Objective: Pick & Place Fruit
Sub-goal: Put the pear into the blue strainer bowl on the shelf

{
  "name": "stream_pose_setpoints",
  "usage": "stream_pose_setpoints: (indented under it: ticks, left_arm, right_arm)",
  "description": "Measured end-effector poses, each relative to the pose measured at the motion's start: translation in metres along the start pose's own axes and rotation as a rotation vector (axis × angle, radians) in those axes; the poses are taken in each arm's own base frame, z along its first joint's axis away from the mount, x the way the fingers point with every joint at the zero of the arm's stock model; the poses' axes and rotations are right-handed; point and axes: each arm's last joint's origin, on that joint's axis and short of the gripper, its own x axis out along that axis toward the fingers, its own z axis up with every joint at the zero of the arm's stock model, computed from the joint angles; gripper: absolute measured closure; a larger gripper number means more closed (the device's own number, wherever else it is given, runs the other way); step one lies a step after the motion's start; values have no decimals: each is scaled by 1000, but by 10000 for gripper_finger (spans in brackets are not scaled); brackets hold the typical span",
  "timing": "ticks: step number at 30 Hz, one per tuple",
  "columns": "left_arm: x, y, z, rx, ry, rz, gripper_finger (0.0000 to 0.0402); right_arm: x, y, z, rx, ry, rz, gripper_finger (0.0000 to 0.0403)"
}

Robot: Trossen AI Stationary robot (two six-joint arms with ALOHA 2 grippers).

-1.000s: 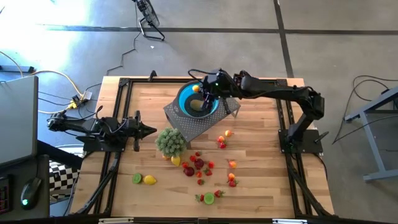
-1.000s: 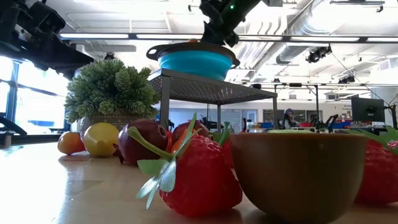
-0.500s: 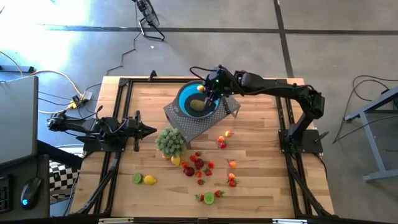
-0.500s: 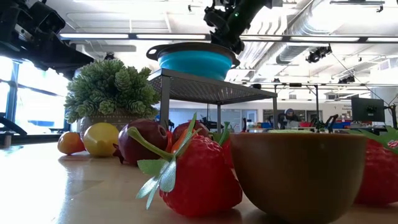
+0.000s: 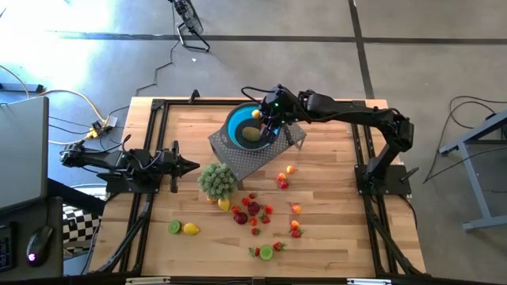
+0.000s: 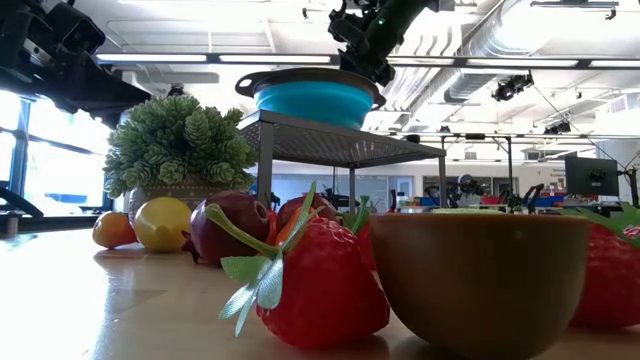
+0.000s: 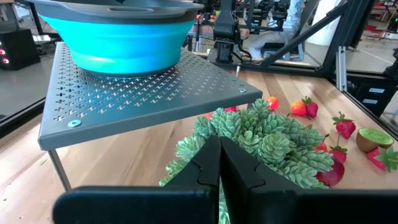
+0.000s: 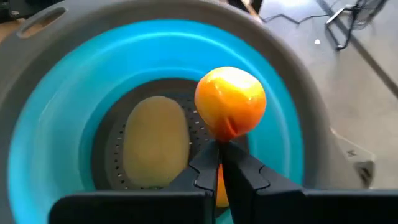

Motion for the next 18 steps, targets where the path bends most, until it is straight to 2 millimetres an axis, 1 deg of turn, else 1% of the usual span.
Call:
stream_pose_setpoints:
  ticks: [8,10,13,18]
  left_arm:
    - [0,0,0,0,1,0,401]
    - [0,0,0,0,1,1,401]
    - [0,0,0,0,0,0,401]
    - [0,0,0,0,1,0,401]
  right_arm:
    - [0,3,1,-10,-16,-9,315]
    - [-1,4,2,-9,-19,-17,304]
    - [-1,7,1,-21,-17,-13,308]
    - [-7,13,1,-82,-16,-4,356]
